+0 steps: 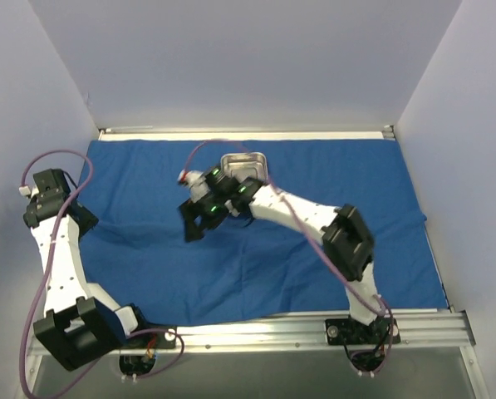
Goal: Open and lay out the surgical kit
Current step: Smooth out the surgical kit at the center of the board.
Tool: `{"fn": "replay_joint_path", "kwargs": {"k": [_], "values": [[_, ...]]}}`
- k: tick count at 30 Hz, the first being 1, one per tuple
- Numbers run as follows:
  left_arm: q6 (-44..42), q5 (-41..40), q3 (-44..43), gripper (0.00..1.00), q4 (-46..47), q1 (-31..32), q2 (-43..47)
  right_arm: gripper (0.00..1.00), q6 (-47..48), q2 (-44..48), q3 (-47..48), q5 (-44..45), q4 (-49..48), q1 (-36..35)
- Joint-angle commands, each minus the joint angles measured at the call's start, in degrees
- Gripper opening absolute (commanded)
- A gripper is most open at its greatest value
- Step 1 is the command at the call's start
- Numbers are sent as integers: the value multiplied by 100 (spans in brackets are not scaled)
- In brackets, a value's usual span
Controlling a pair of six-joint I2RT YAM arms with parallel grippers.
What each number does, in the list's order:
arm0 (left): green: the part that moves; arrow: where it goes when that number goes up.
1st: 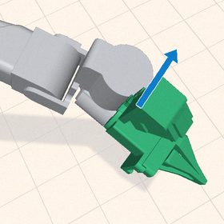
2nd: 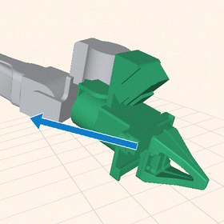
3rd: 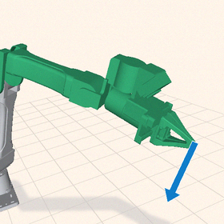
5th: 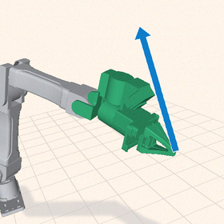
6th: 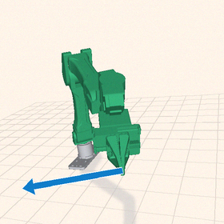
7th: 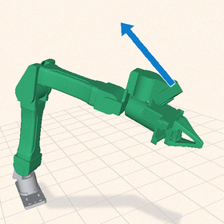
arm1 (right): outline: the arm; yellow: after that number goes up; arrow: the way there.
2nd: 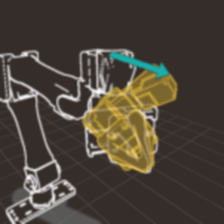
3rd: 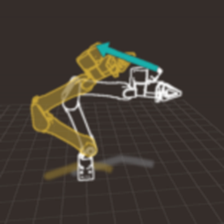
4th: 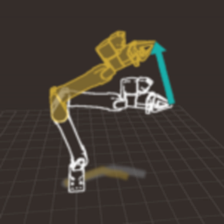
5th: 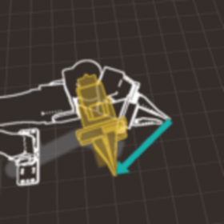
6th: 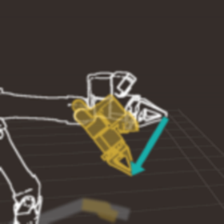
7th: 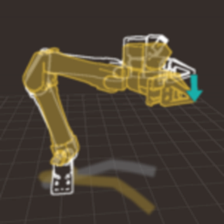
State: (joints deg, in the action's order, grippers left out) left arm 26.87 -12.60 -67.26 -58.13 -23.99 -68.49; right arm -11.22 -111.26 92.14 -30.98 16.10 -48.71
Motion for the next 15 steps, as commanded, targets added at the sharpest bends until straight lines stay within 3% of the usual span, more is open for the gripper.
{"fn": "replay_joint_path", "kwargs": {"k": [1,5,10,15], "values": [[-6,-323,-208,50,-147,-79,90,70,235,-588,944,-215,-177,-788],[-51,152,-383,50,91,-124,274,70,200,-1466,2051,-84,-247,-1622],[-200,1039,-639,52,275,-124,90,70,-257,-2004,2299,-171,-985,-1931],[107,908,-700,52,197,-150,-103,72,-240,-2671,2800,196,-986,-2116]]}}
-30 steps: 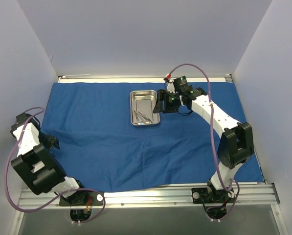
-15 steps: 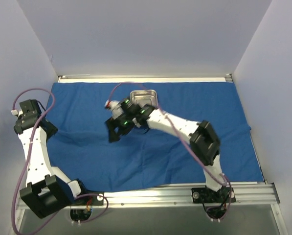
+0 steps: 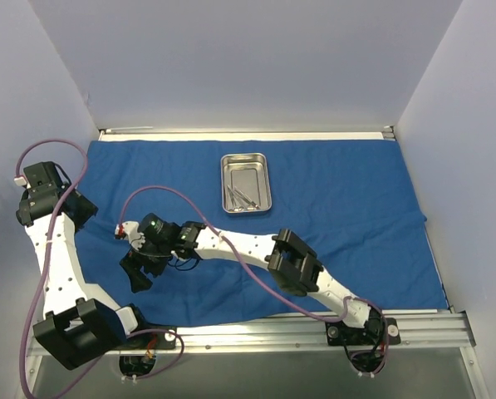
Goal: Open and lay out the surgical kit
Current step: Smooth out the surgical kit at the center of the board.
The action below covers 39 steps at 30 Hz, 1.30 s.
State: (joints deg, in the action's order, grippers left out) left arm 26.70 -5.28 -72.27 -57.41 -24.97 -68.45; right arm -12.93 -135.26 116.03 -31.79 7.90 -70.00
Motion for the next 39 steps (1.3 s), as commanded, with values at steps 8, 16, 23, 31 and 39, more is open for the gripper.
{"fn": "replay_joint_path", "kwargs": {"k": [8,16,23,31,39], "values": [[178,484,55,51,248,-69,-11,74,-175,-1028,1079,902,-52,-137],[239,405,90,52,256,-131,-46,58,36,-1301,1229,1787,519,-357],[275,676,240,50,256,-245,-257,22,-261,-1494,1194,3055,1161,-296],[257,1467,679,29,362,-324,-213,0,-685,-1046,298,3241,827,547],[722,1196,1390,10,125,-324,50,0,-395,-994,228,2397,617,1093]]}}
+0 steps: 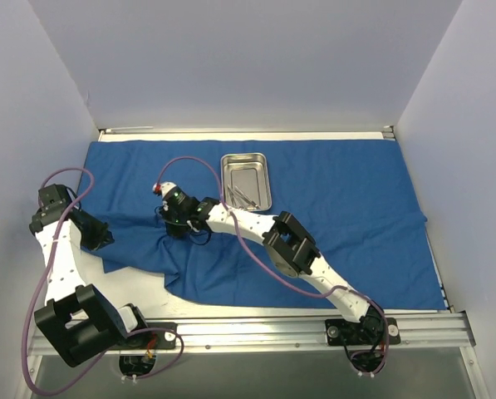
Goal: Open and lay out the surgical kit
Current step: Smooth out the surgical kit at the center of the board.
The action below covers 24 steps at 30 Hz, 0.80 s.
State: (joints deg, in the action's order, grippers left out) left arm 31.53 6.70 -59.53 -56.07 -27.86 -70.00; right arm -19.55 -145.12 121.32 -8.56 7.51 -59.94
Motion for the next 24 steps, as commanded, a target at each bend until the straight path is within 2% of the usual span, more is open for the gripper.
{"fn": "replay_joint_path", "kwargs": {"k": [1,5,6,9,11,12,14,18,19,22,24], "values": [[275,15,169,9,-35,-36,197,0,268,10,-302,-48,612,97],[187,480,362,9,26,-27,170,2,276,27,-196,-531,568,123],[161,481,389,18,0,-27,188,11,276,97,-196,-663,498,132],[204,342,424,37,-254,-18,258,34,163,510,-354,-1191,295,158],[240,323,529,38,-386,-27,285,39,57,965,-433,-1481,190,193],[318,245,556,38,-465,-27,285,45,-56,1133,-451,-1569,137,193],[433,96,635,35,-641,-18,302,52,-163,1704,-574,-1596,93,220],[766,-291,732,34,-966,-44,320,56,-190,2548,-1064,-1508,269,395],[784,-335,776,38,-958,-79,294,56,-198,2942,-1284,-1500,251,465],[942,-38,943,40,-713,-413,145,57,-251,3707,-2277,-1683,-82,799],[1248,217,1074,37,-449,-484,4,57,-260,3999,-2899,-1798,-337,1063]]}}
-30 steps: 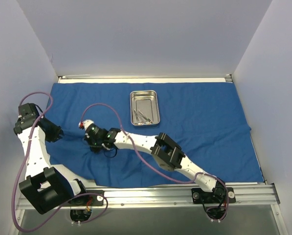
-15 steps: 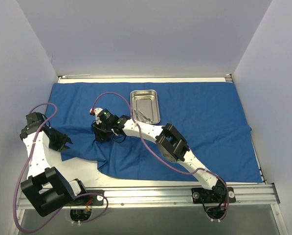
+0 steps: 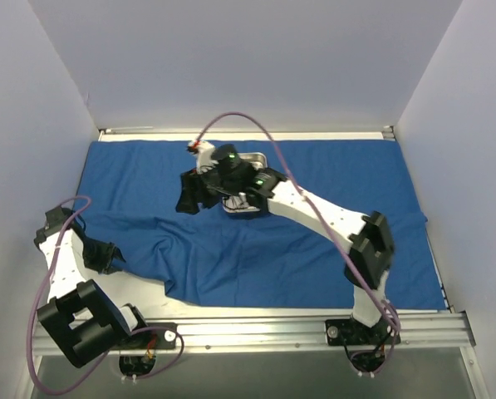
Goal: Open and lay out the surgical kit
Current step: Smooth out the surgical kit at the center of the board.
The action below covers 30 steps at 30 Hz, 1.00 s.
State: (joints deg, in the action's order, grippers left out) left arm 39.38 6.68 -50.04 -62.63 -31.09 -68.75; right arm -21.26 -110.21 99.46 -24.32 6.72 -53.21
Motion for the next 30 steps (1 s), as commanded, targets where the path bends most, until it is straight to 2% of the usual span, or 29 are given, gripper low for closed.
{"fn": "replay_joint_path", "kwargs": {"k": [1,5,10,18,25,28,30], "values": [[535,237,187,36,321,-178,-147,57,-115,727,-883,-249,-337,477],[388,-200,188,39,734,-327,-252,59,-151,1045,-1324,-460,-558,759],[290,-500,-233,61,945,-442,-726,61,-72,1353,-1701,-495,-663,970],[132,-738,-357,67,1533,-486,-1509,62,-80,1292,-1843,-688,-918,1260],[202,-712,-305,59,1903,-468,-2046,62,-168,1204,-1878,-768,-980,1340],[185,-668,-331,47,1965,-459,-2089,63,-186,1187,-1921,-724,-988,1357],[97,-685,-462,34,1922,-459,-2160,63,-238,1195,-1965,-741,-1023,1357]]}}
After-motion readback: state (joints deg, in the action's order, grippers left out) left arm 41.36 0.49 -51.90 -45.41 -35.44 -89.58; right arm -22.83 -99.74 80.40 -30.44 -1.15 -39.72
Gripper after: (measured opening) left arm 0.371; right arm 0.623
